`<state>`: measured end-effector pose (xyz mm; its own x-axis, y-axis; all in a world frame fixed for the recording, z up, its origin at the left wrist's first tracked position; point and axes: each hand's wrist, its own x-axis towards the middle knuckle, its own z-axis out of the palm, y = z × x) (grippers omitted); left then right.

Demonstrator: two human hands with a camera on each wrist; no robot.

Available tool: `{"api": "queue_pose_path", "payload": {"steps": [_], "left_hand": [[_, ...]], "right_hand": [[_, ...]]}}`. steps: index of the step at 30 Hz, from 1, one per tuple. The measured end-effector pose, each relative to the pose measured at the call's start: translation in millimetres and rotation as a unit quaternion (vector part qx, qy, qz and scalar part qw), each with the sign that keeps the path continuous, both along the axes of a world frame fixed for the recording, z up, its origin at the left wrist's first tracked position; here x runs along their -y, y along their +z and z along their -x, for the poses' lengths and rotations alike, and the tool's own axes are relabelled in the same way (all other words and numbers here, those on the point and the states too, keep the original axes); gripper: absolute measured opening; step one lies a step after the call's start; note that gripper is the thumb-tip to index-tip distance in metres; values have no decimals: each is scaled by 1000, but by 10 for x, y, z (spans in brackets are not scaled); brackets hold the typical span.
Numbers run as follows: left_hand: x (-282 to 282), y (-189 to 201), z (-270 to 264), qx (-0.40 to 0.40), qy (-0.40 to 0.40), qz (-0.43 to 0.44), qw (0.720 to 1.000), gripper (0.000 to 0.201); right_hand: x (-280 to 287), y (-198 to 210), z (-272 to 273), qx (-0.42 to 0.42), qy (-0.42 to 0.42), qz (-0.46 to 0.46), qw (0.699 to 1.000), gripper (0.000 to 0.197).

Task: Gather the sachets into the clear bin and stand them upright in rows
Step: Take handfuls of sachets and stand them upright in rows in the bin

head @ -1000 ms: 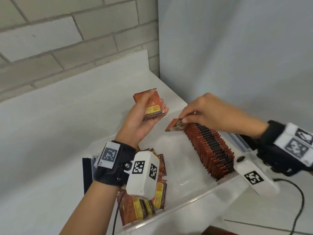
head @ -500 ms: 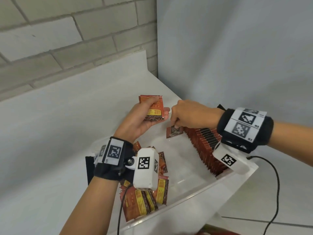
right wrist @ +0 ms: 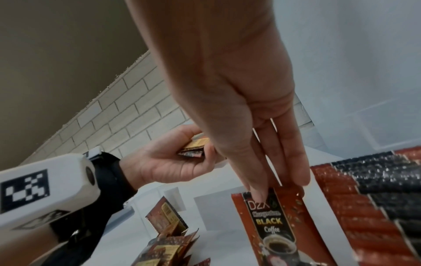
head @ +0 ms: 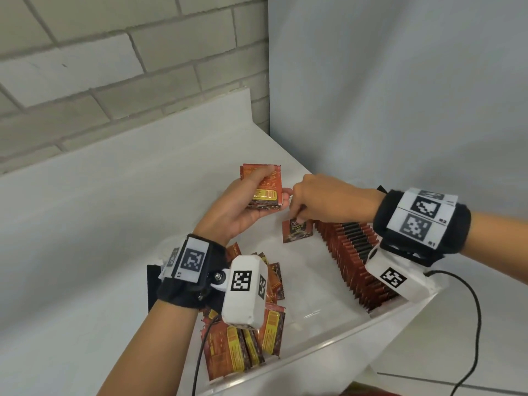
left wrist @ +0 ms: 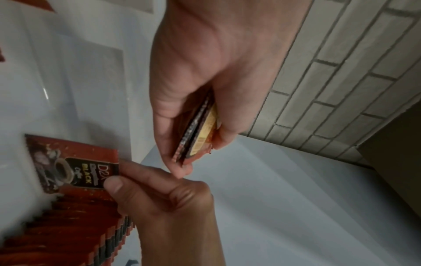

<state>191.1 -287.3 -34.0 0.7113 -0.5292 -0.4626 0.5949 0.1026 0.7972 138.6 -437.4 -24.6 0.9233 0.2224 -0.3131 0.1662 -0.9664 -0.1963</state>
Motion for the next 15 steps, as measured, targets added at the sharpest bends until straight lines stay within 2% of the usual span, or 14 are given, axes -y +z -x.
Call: {"api": "queue_pose_path", "payload": {"steps": [7,11,13,15], "left_hand": [[5,-28,-2,8,41,52,998,34],[6,-18,-2,38,49,67,996,19],[1,-19,9,55,45,60,996,13],[2,-15,29,70,31,59,995,14]], "right_hand": [[113,102,11,22,-32,-63,997,19],[258,256,48,24,-104,-150,983,18],[313,322,77,5,-153,-247,957,19],[314,355,115,-17,-202,-359,911,24]]}}
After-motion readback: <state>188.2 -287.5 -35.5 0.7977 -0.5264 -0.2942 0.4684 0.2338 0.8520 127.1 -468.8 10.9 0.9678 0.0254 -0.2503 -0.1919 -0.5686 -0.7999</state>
